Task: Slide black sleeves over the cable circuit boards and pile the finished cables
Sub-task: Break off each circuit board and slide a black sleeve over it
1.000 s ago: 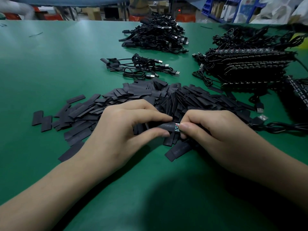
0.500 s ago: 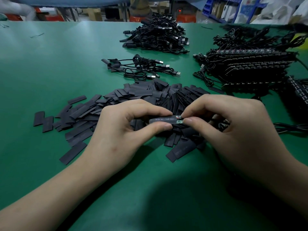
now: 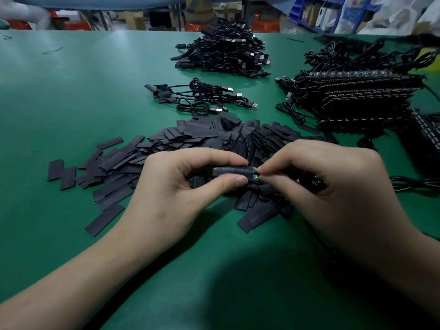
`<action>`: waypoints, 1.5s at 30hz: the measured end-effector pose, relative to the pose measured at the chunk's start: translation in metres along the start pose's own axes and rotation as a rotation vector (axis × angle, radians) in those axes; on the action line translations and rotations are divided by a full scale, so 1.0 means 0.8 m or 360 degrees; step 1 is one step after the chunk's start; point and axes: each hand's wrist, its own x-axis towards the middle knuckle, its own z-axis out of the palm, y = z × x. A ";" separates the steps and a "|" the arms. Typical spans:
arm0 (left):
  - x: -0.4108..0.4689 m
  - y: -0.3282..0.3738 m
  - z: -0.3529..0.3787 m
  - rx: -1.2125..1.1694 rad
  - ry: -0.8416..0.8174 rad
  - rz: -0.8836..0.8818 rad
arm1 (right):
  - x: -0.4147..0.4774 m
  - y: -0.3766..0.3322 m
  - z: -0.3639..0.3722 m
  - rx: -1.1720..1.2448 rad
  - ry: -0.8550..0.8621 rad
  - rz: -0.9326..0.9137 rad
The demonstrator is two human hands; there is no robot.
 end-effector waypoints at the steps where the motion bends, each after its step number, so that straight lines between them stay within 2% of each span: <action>1: 0.000 0.001 0.000 0.0021 0.0001 0.0009 | 0.000 -0.001 0.001 0.0007 0.0012 0.0003; 10: 0.001 0.007 0.000 0.0028 0.0072 0.0082 | 0.003 -0.007 -0.001 0.0150 0.0073 0.0193; 27: -0.001 0.011 0.000 0.0238 0.0065 0.0239 | -0.002 -0.011 0.004 -0.0040 0.0111 0.0078; 37: -0.001 0.010 -0.003 0.0236 0.0106 0.0275 | 0.003 -0.009 -0.002 0.0083 0.0132 0.0166; 45: 0.000 0.009 -0.001 0.0223 0.0095 0.0267 | 0.000 -0.009 0.000 0.0069 0.0125 0.0129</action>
